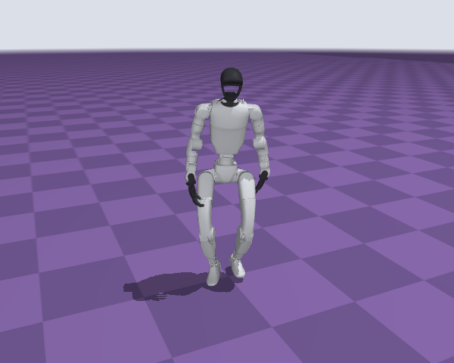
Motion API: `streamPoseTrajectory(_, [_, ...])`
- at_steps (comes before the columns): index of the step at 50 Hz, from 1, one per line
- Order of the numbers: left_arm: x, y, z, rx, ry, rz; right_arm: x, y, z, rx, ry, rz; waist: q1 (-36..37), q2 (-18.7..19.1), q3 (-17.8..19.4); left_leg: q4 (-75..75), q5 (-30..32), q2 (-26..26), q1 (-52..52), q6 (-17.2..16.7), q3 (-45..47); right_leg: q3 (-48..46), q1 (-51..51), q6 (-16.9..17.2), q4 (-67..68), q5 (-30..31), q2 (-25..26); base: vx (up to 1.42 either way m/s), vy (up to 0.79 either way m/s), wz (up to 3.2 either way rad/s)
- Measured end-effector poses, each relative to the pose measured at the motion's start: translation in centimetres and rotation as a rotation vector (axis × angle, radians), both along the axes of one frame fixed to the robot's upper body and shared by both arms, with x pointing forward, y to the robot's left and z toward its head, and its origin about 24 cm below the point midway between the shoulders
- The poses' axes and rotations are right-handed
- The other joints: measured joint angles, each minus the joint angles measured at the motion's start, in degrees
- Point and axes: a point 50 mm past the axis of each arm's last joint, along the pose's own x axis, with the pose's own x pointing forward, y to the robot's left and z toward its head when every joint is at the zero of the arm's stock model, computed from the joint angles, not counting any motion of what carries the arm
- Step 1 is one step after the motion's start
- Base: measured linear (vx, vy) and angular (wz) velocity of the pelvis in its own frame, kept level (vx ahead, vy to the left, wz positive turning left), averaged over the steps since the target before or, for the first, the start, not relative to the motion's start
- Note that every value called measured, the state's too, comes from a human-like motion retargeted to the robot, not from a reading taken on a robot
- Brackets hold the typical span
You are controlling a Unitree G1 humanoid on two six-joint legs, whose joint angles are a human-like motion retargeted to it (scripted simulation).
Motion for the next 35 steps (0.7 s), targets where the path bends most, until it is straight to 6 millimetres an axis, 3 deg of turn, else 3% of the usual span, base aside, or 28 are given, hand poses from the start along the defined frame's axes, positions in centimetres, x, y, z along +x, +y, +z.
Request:
streamPoseTrajectory(5, [-0.1,-1.2,-0.2,-0.028,0.005,-0.077,-1.9,0.2,-0.9,0.009,0.057,-0.016,0.99,-0.38,-1.33,-4.13,-1.22,-2.26,-3.93,0.42,-1.59,2.53,-0.31,0.73,-4.68,-2.50,2.12,-0.09,0.01,-0.03])
streamPoseTrajectory(12, [-0.6,-2.6,-0.4,-0.085,0.024,-0.087,-3.8,0.8,-2.0,0.029,0.138,-0.028,1.27,-0.07,-0.34,-1.96,-7.77,-2.58,-5.05,1.67,-2.72,3.48,-0.14,-1.89,-3.47,-11.65,2.84,-0.11,0.02,-0.10])
streamPoseTrajectory(20, [-0.6,-2.7,-0.3,-0.118,0.036,-0.100,-2.3,1.0,-1.3,0.057,0.082,-0.040,-2.58,-0.08,0.64,3.52,-10.73,-1.55,-3.10,2.97,0.32,5.50,-5.08,-1.53,4.86,-10.35,2.36,-0.10,0.03,-0.21])
streamPoseTrajectory(28, [2.3,-1.8,0.3,-0.074,-0.057,-0.153,-1.0,0.0,-0.4,0.076,0.014,-0.102,-9.12,-2.09,0.61,-2.81,-11.49,-5.38,0.89,4.59,2.62,8.16,-8.05,-2.51,18.88,-14.28,-4.99,-0.03,0.00,0.05])
streamPoseTrajectory(35, [4.8,-1.0,1.0,-0.034,-0.181,-0.057,-2.6,-0.7,-1.0,0.060,0.052,-0.151,-8.57,-1.77,-0.63,-6.56,-9.57,-4.89,2.94,2.73,1.44,6.33,1.10,-0.84,7.84,-14.58,-2.96,0.01,-0.02,0.07])
